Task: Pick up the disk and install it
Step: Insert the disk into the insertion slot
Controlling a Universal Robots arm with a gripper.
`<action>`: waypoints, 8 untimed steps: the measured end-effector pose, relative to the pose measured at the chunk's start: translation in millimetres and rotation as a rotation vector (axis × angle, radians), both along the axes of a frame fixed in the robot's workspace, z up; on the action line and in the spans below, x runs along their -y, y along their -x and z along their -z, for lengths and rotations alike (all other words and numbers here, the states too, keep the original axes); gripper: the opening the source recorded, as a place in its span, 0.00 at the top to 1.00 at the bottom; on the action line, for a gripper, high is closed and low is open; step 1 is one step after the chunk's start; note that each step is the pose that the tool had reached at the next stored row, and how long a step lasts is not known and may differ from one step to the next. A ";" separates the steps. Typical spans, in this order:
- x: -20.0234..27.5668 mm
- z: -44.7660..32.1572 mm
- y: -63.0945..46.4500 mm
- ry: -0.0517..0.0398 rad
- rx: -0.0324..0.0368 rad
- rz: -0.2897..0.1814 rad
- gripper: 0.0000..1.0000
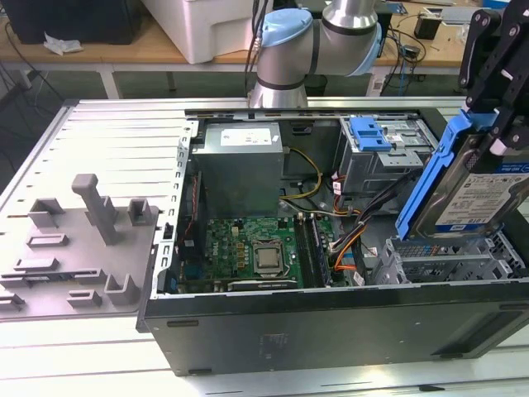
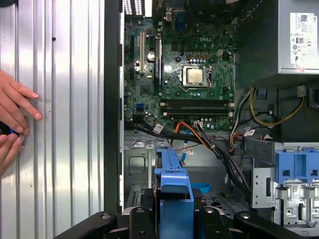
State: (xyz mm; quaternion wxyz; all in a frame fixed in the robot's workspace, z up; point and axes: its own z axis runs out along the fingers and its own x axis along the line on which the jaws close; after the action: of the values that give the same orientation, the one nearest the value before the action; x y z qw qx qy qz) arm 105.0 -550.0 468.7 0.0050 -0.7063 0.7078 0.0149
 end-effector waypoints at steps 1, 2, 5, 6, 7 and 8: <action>-0.1 0.2 0.0 0.0000 0.0000 0.000 0.64; -0.8 0.4 0.0 0.0002 0.0000 0.000 0.64; -2.3 0.8 0.0 0.0002 0.0000 0.000 0.64; -2.7 1.0 0.0 0.0003 0.0000 0.000 0.64; -3.2 1.4 -0.1 0.0001 0.0000 0.000 0.64; -3.4 1.8 -0.1 0.0000 0.0000 0.000 0.64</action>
State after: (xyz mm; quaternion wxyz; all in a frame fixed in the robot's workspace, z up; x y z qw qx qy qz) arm 105.1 -546.7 466.9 0.0050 -0.7062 0.7079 0.0150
